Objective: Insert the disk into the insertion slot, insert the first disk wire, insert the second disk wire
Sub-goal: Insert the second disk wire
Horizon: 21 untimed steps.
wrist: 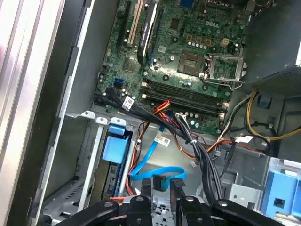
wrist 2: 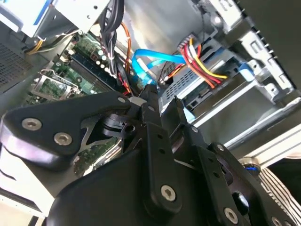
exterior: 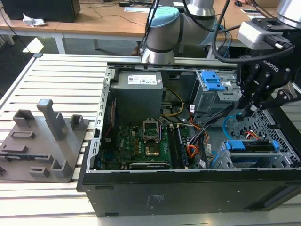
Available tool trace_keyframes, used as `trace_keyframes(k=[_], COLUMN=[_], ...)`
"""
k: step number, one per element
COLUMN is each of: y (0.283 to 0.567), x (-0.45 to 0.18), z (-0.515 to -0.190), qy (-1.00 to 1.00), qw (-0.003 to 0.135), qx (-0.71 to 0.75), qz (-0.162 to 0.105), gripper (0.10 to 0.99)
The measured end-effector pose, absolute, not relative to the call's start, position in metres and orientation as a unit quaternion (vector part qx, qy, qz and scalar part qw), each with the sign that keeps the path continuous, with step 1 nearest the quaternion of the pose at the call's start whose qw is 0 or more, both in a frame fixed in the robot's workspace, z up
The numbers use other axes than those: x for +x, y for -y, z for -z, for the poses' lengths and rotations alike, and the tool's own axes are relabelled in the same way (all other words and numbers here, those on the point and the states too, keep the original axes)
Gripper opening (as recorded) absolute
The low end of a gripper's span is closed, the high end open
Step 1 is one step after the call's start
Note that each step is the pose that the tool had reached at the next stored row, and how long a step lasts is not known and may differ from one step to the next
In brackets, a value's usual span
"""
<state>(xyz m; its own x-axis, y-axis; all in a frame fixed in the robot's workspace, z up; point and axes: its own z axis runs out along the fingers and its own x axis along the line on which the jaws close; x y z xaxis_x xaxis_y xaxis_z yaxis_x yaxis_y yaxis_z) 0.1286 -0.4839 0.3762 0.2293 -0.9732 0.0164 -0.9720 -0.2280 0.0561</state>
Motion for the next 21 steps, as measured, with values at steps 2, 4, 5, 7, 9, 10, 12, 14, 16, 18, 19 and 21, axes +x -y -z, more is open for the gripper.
trace_keyframes(k=[2,4,5,7,9,10,12,14,16,18,19,21], y=[0.484,0.48,0.476,0.472,0.47,0.47,0.47,0.47,0.47,0.47,0.47,0.47], x=[0.125,0.125,0.125,0.124,0.124,0.124,0.124,0.124,0.125,0.124,0.124,0.124], z=[-0.373,-0.37,-0.367,-0.365,-0.363,-0.362,-0.361,-0.357,-0.354,-0.354,-0.354,-0.354], qy=[0.619,0.615,0.612,0.609,0.604,0.602,0.597,0.59,0.589,0.589,0.588,0.588], qw=[0.028,0.028,0.029,0.03,0.033,0.035,0.042,0.052,0.055,0.055,0.056,0.056], qx=[0.784,0.788,0.791,0.793,0.796,0.798,0.801,0.806,0.807,0.807,0.807,0.806], qz=[0.011,0.01,0.009,0.009,0.006,0.004,-0.001,-0.009,-0.011,-0.012,-0.012,-0.012], gripper=[0.302,0.302,0.302,0.302,0.302,0.302,0.302,0.302,0.302,0.302,0.286,0.22])
